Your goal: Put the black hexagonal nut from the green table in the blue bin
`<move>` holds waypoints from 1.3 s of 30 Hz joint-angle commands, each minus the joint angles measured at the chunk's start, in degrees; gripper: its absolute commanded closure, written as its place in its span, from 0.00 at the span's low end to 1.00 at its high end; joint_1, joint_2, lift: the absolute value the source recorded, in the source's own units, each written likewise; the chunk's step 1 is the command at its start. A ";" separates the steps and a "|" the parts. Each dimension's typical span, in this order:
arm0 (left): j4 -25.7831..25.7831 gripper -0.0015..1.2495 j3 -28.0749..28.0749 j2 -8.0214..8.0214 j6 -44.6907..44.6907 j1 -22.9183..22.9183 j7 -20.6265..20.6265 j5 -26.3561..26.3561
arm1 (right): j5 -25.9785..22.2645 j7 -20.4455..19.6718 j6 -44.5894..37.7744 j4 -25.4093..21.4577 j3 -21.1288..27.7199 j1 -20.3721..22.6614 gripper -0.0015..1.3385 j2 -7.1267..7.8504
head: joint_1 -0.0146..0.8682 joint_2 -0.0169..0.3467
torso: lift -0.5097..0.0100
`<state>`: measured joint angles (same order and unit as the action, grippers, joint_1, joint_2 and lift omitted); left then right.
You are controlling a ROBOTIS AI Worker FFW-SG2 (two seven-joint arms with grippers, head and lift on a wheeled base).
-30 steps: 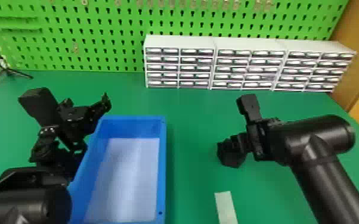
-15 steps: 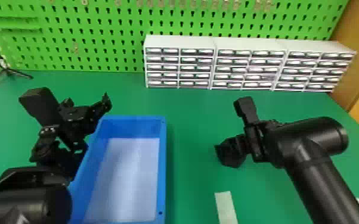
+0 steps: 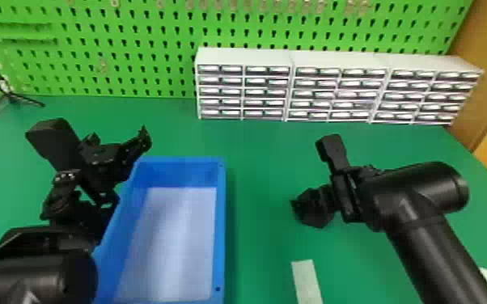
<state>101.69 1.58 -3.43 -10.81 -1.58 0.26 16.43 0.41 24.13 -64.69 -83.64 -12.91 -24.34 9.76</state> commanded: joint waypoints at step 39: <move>0.00 0.10 0.00 -0.09 0.00 0.09 0.00 0.10 | 1.70 1.45 1.59 1.46 -0.27 1.14 0.73 0.09 | 0.80 0.07 | 0.79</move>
<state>101.66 1.53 -3.45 -10.81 -1.57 0.26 16.43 2.01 25.56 -63.64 -82.19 -13.02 -23.28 9.84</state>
